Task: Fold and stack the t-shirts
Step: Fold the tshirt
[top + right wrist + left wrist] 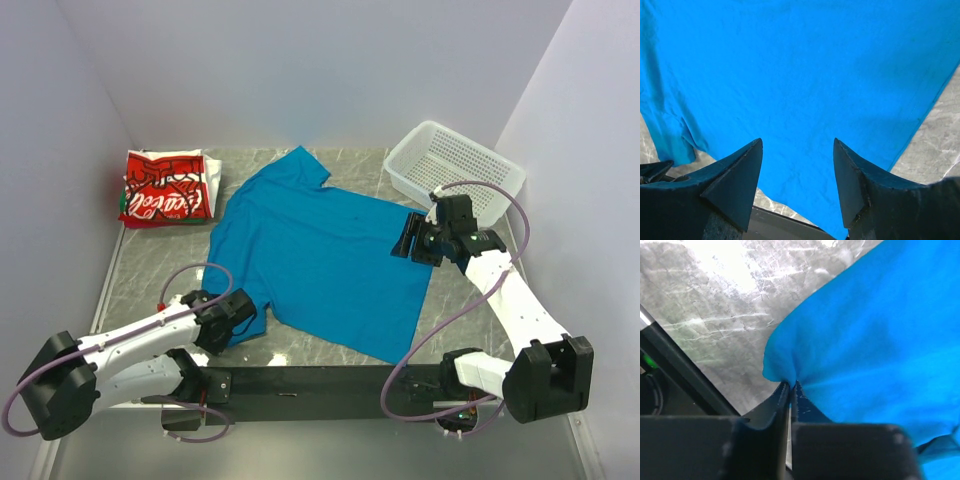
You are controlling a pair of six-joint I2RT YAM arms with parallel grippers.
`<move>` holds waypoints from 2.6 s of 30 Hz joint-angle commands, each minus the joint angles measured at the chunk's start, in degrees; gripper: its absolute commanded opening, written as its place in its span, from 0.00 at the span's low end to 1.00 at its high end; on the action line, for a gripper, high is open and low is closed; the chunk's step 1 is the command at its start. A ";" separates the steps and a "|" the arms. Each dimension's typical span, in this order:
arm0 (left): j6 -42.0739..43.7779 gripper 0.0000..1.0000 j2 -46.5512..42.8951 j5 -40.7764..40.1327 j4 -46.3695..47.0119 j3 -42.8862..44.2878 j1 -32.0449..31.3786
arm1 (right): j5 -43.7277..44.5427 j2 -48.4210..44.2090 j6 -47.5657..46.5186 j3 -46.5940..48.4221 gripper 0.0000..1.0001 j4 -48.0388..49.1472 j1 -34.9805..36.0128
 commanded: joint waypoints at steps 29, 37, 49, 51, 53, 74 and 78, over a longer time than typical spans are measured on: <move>32.04 0.00 -7.85 -17.10 14.57 11.65 16.82 | 18.32 -9.55 25.92 -12.01 0.64 -17.31 29.56; 46.36 0.00 -7.94 -10.25 23.45 11.74 23.86 | 18.50 -7.88 39.03 -16.32 0.65 -19.95 40.02; 50.78 0.00 -8.81 -5.23 24.77 10.60 27.99 | 16.65 -7.88 51.35 -20.98 0.65 -20.75 48.91; 50.87 0.01 -9.34 -4.88 24.42 10.24 28.00 | 16.83 -7.00 51.61 -21.68 0.65 -20.40 48.91; 50.87 0.01 -10.31 -4.79 23.63 9.98 28.00 | 17.62 -6.74 52.14 -22.03 0.65 -20.22 48.91; 53.24 0.01 -12.86 -4.26 21.43 10.51 28.08 | 26.50 -12.01 59.44 -25.29 0.64 -21.36 48.82; 53.76 0.01 -12.69 -4.17 21.78 11.12 28.17 | 29.30 -9.47 59.70 -23.27 0.64 -22.41 48.82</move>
